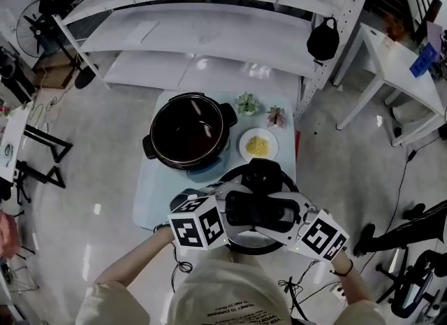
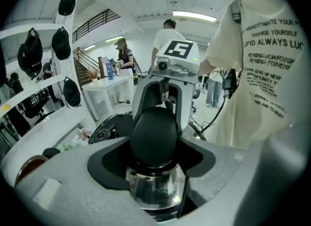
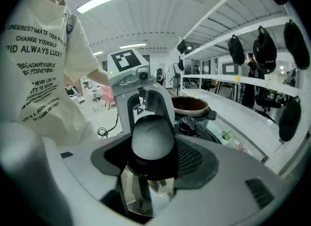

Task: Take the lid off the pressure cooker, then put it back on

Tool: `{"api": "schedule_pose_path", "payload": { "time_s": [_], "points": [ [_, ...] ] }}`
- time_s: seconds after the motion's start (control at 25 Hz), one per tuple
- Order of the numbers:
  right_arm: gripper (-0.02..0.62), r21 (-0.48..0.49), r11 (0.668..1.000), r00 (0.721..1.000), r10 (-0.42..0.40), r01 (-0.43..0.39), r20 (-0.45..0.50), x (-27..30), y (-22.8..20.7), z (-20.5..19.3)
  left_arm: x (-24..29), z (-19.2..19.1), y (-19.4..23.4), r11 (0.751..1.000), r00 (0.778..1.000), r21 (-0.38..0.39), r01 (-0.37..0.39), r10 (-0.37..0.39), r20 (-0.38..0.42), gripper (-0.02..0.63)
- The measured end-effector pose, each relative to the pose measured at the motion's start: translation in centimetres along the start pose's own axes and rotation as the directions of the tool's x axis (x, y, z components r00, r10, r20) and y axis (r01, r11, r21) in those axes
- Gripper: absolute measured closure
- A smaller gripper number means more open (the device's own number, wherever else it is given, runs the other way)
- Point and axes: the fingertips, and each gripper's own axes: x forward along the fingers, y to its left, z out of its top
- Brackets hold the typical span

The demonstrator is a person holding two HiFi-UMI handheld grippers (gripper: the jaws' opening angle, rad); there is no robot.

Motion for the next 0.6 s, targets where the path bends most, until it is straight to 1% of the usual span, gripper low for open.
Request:
{"api": "schedule_pose_path", "payload": {
  "time_s": [0.32, 0.6],
  "points": [
    [0.321, -0.08, 0.997, 1.0, 0.026, -0.025, 0.014, 0.8, -0.7, 3.8, -3.5, 0.5, 1.7, 0.996, 0.996, 0.004, -0.087, 0.087, 0.003, 0.316],
    [0.322, -0.095, 0.995, 0.999, 0.044, -0.041, 0.024, 2.8, -1.3, 7.1, -7.0, -0.4, 3.4, 0.994, 0.994, -0.001, -0.105, 0.105, 0.008, 0.316]
  ]
}}
